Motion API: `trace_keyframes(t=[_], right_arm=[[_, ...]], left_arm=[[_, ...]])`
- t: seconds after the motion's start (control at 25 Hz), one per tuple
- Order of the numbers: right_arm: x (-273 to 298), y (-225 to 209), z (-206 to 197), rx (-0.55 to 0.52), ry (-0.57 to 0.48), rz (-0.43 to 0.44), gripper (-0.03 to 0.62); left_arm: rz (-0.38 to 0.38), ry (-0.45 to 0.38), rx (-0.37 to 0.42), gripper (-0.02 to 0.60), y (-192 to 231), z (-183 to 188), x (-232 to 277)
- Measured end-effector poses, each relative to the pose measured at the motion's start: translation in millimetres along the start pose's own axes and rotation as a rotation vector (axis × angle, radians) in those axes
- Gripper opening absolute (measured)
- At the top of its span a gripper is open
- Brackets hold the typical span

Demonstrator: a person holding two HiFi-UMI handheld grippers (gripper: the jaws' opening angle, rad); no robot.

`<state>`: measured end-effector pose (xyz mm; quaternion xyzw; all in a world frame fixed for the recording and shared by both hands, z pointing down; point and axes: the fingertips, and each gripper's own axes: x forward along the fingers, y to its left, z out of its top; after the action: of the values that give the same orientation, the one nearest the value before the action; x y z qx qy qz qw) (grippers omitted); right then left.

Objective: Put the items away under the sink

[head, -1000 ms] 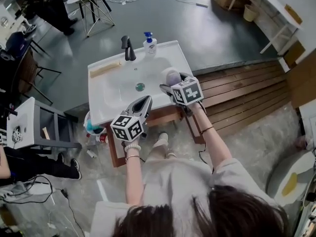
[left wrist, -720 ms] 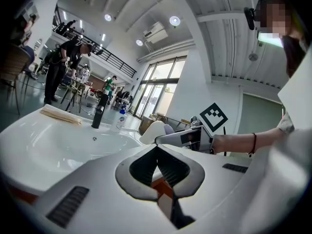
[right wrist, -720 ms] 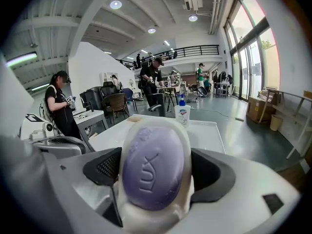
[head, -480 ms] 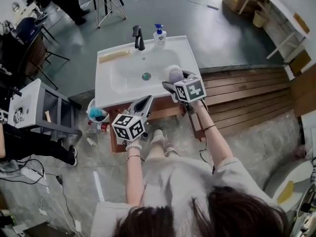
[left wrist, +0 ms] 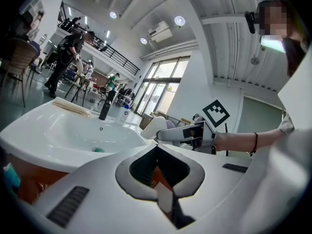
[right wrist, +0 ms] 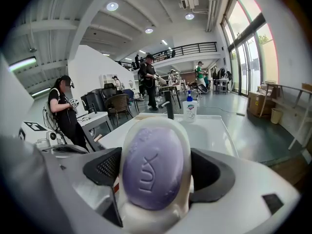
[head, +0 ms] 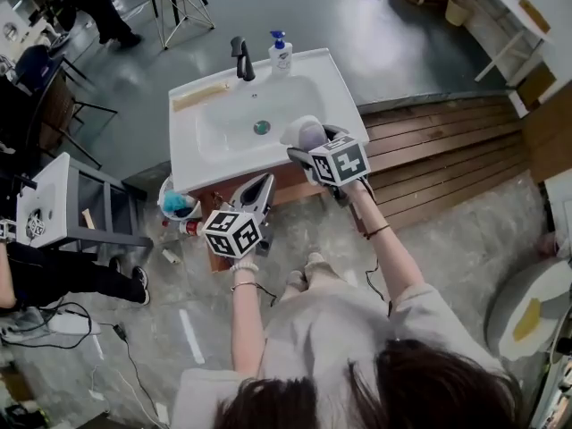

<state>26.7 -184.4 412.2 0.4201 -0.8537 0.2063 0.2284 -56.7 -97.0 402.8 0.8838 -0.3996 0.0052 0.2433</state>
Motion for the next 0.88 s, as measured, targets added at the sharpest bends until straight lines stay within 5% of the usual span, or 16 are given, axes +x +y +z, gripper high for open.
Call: trace_keyframes(t=[0.88], right_arm=[[-22,44,-66,0.087,0.013,-0.024,0.429]], left_arm=[[-0.106,0.133,0.005,-0.003,2,-68,-21]])
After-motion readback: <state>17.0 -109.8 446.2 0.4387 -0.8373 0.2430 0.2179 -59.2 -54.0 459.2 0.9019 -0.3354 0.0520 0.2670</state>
